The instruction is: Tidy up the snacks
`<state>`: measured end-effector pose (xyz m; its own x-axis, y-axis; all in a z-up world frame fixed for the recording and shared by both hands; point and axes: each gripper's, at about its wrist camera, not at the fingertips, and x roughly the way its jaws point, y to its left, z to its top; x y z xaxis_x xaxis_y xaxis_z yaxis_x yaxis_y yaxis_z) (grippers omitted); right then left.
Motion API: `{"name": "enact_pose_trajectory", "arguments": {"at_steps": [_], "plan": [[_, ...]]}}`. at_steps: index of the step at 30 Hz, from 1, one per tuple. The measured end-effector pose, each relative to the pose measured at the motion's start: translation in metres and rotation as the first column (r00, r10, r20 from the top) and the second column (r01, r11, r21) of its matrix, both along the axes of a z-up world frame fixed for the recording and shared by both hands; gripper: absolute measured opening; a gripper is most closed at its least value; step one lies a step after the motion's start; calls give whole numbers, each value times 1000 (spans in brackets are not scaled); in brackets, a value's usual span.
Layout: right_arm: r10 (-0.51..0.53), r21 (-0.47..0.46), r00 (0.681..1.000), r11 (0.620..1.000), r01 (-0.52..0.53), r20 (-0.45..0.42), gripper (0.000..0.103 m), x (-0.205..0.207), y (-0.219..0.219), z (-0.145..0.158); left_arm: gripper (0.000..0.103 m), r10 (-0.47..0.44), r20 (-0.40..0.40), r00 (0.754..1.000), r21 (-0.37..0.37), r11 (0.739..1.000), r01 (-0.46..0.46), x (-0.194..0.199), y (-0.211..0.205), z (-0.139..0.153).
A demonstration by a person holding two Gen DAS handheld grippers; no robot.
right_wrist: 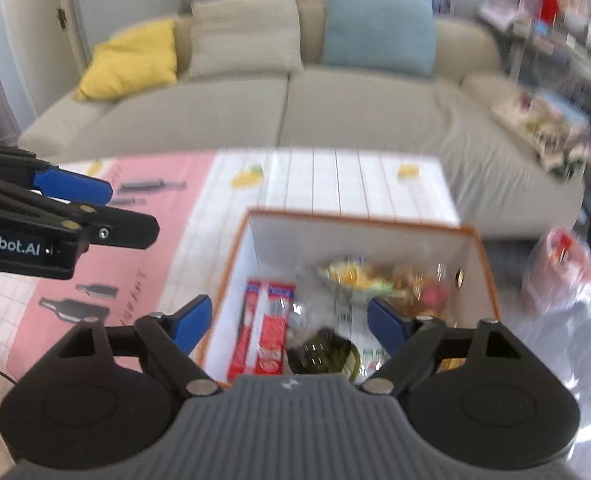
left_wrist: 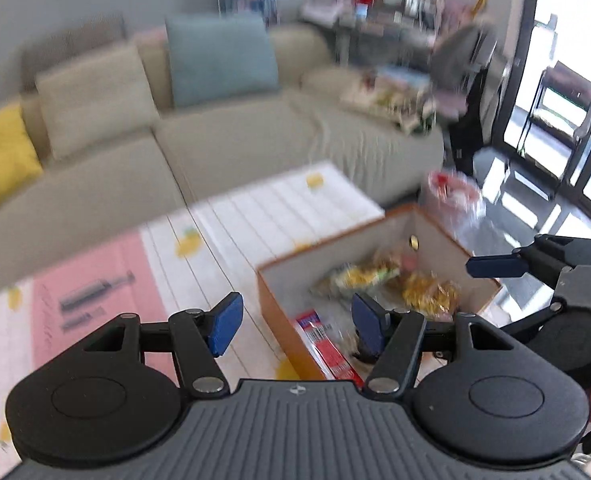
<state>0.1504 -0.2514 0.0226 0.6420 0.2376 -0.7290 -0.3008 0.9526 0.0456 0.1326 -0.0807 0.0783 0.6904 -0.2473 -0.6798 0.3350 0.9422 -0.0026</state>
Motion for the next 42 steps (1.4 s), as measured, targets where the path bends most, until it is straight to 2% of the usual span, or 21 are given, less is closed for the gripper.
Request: {"name": "enact_pose_trajectory", "arguments": {"at_steps": [4, 9, 14, 18, 23, 29, 34, 42], "plan": [[-26, -30, 989, 999, 31, 144, 87, -40, 16, 18, 73, 67, 96, 993, -26, 998, -65, -39, 19, 2], [-88, 9, 972, 996, 88, 220, 91, -80, 29, 16, 73, 170, 188, 967, -29, 985, -167, -74, 33, -9], [-129, 32, 951, 992, 125, 282, 93, -113, 45, 14, 73, 246, 173, 954, -98, 968, -232, -96, 46, -25], [-183, 5, 932, 982, 191, 312, 93, -134, 55, 6, 73, 225, 186, 956, -53, 974, -219, -112, 43, -38], [-224, -32, 926, 969, 245, 305, 94, -153, 55, -7, 74, 230, 188, 955, 7, 972, -236, -130, 37, -50], [-282, -17, 934, 956, 293, 220, 95, -152, 46, -32, 75, 184, 138, 973, 26, 982, -189, -128, 30, -75], [-297, -26, 940, 952, 305, 170, 95, -149, 46, -46, 76, 193, 87, 977, 22, 980, -196, -124, 31, -85], [-296, -22, 943, 953, 303, 149, 95, -147, 48, -49, 77, 230, 55, 972, 20, 973, -231, -123, 41, -89]]}}
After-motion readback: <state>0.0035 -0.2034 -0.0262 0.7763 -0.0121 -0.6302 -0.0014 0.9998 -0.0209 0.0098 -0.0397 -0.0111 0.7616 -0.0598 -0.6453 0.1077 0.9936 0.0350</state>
